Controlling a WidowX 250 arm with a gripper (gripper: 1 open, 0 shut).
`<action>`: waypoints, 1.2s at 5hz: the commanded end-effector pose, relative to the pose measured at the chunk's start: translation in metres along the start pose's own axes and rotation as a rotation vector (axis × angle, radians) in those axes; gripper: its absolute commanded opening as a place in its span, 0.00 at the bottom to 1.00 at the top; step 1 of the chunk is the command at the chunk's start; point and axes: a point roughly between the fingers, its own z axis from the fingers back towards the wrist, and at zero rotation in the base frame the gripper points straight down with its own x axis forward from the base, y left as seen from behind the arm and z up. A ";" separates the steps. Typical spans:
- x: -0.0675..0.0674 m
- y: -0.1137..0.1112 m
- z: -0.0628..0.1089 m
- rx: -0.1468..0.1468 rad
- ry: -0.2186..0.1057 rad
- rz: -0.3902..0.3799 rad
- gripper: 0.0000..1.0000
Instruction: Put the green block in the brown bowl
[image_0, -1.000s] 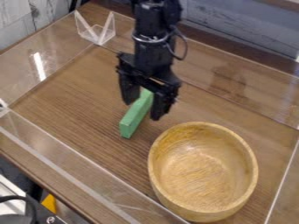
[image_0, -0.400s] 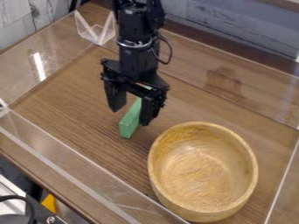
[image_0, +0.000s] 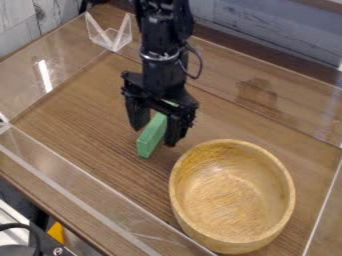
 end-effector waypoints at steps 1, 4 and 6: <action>0.005 0.009 -0.007 0.017 -0.022 -0.021 1.00; 0.021 0.032 -0.021 0.002 -0.006 0.153 0.00; 0.027 0.015 -0.011 -0.010 0.005 0.025 0.00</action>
